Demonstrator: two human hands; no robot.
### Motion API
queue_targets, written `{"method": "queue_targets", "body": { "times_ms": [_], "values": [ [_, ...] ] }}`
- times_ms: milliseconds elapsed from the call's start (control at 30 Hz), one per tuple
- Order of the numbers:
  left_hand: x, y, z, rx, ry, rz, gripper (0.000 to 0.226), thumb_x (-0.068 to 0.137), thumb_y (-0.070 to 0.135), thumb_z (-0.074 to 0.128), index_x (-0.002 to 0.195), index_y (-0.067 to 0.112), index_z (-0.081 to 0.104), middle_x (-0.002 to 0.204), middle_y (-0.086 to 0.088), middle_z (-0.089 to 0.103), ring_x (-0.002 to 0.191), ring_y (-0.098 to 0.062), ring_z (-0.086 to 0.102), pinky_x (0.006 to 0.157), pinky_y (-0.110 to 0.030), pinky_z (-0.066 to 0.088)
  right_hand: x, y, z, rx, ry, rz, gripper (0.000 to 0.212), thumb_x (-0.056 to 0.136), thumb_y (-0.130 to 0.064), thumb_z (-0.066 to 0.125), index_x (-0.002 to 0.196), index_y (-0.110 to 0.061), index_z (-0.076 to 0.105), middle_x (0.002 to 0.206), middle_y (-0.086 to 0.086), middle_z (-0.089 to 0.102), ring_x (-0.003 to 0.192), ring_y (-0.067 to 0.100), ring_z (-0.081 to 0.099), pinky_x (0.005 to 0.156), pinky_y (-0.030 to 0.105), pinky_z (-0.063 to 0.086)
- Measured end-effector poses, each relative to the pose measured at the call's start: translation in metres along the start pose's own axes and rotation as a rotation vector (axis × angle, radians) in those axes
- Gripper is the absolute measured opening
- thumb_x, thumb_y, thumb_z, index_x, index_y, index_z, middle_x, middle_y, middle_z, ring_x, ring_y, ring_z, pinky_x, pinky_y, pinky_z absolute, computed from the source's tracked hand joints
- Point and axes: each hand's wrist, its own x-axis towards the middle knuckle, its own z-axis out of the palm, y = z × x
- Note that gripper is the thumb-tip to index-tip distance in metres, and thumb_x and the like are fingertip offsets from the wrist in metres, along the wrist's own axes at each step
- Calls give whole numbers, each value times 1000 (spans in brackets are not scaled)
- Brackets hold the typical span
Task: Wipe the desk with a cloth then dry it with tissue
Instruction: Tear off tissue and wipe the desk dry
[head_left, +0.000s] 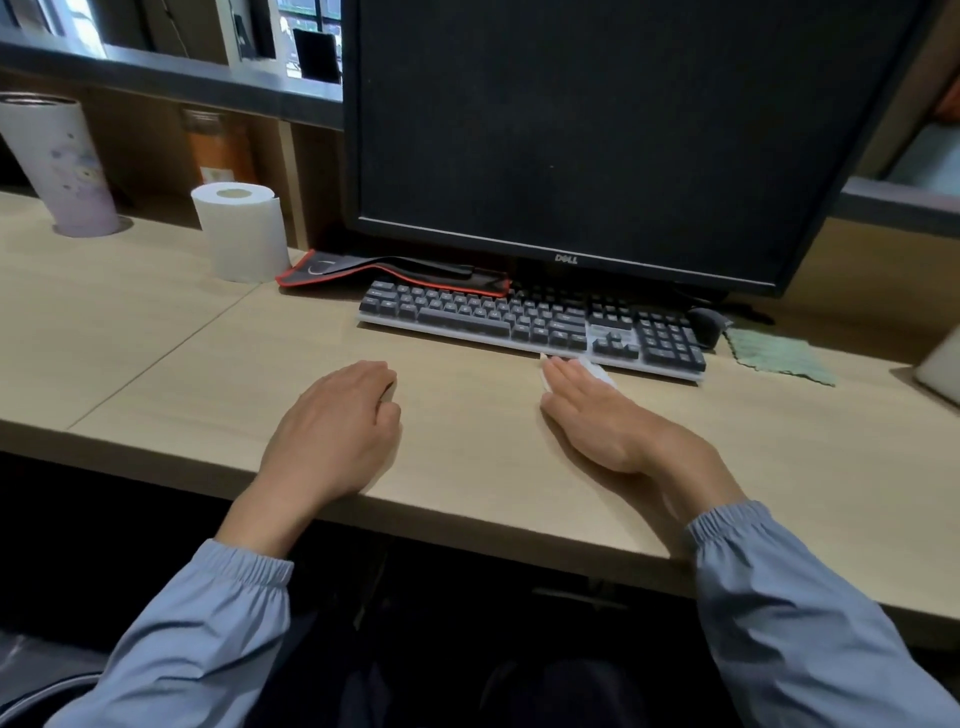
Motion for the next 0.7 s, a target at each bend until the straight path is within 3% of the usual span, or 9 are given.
{"method": "queue_targets", "body": {
  "times_ms": [267,500,600,700],
  "values": [
    [4,3,7,45,35,29,20,96,24,41,77,22,42,82,4,47,78,-23,48,69,-39,32,-23,3,-1,16,15,55,67,111,-50,18,166,-20,-5,173,-5,-14,157,9,-17,124,35,-4],
    [7,-7,14,22,46,62,19,93,30,35,76,25,39,83,5,47,80,-24,49,70,-43,41,-87,-89,46,-41,-62,-295,71,108,-58,20,166,-28,-8,170,-14,-19,152,-3,-26,126,27,-12],
    [8,-12,15,30,43,73,19,95,31,37,77,26,39,86,5,49,82,-24,51,73,-45,45,-88,-91,48,-10,-55,-289,65,109,-57,15,166,-32,-4,171,-18,-15,151,-8,-23,127,27,-9],
    [8,-12,15,44,38,87,20,95,31,38,76,25,38,83,5,47,79,-22,50,69,-45,44,-72,-65,35,-32,-23,-219,64,110,-53,14,167,-28,-1,173,-14,-10,154,-3,-18,126,25,-9]
  ]
}}
